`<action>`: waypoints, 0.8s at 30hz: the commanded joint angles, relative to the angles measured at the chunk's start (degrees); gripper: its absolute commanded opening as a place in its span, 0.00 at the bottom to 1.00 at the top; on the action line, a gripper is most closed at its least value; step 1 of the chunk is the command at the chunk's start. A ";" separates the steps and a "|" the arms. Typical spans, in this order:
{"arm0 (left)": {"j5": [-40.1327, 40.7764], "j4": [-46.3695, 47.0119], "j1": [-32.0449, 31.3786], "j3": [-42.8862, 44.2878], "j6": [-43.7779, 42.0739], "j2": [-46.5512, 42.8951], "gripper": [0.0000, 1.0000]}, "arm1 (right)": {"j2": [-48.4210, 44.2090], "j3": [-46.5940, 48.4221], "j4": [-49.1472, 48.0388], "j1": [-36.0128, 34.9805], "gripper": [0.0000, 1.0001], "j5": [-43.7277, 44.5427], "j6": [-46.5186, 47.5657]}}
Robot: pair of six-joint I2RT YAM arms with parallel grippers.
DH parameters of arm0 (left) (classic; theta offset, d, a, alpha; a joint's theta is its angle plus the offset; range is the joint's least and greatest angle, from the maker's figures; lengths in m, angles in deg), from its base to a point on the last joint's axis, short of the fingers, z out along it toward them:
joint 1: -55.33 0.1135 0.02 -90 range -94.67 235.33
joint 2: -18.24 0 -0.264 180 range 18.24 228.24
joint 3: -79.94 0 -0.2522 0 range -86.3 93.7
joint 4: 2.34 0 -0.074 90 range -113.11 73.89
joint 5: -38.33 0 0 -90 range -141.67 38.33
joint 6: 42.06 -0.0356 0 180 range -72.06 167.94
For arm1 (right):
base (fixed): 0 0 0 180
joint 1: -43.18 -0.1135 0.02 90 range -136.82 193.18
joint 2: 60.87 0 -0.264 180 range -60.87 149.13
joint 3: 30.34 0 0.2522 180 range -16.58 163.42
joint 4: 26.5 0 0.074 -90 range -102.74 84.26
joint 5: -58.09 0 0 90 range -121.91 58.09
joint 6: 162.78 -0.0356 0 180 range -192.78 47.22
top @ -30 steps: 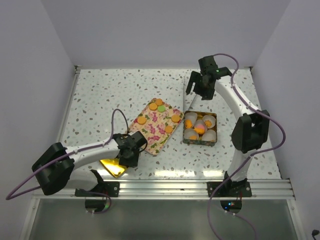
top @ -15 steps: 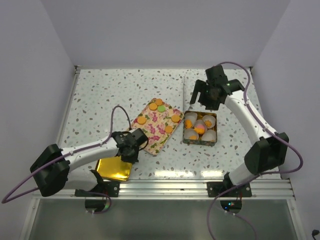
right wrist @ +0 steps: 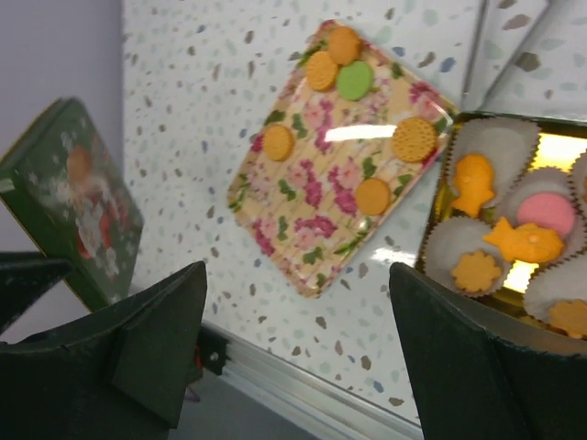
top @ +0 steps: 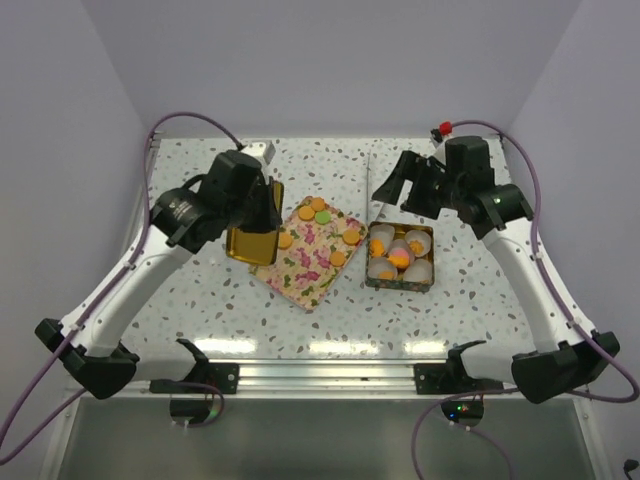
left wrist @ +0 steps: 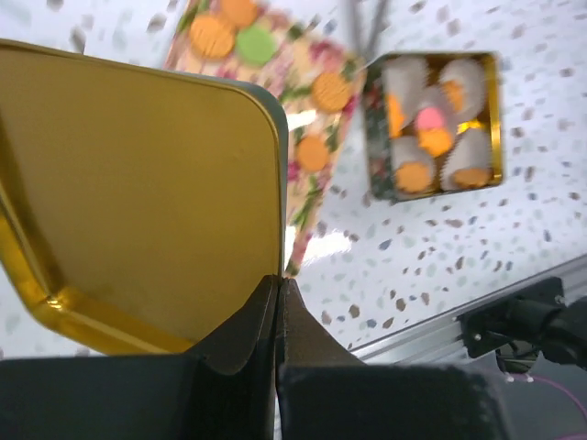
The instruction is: Pack the cookies
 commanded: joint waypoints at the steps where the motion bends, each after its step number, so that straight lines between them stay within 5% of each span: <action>1: -6.72 1.12 -0.04 10.06 -10.11 1.27 0.00 | -3.74 -1.96 -7.98 0.07 0.84 -11.58 -2.81; 5: -16.54 9.37 0.49 17.28 -12.15 1.89 0.00 | -6.64 -8.98 -22.56 0.16 0.84 -20.12 -10.90; 9: -36.30 22.66 4.26 16.85 -6.81 0.57 0.00 | -9.37 -17.79 -41.05 1.56 0.85 -26.89 -26.97; 12: -51.68 41.59 10.67 10.28 1.88 -2.49 0.00 | -11.39 -24.98 -57.01 2.17 0.85 -28.40 -35.94; 14: -60.54 67.38 16.71 0.63 18.19 -5.66 0.00 | -12.27 -29.29 -66.68 2.26 0.85 -28.14 -43.15; 15: -62.25 77.66 18.58 -2.98 33.22 -6.36 0.00 | -12.36 -30.52 -69.32 2.27 0.85 -27.79 -46.83; 16: -63.22 97.43 20.25 -8.93 40.86 -6.37 0.00 | -12.62 -32.53 -73.96 2.27 0.85 -27.35 -48.43; 19: -61.31 126.33 24.91 -16.08 63.95 -3.84 0.00 | -13.33 -35.70 -81.44 2.09 0.86 -25.59 -53.61; 24: -53.66 140.25 25.98 -19.97 74.59 -1.10 0.00 | -13.77 -38.00 -87.27 1.13 0.86 -22.17 -59.16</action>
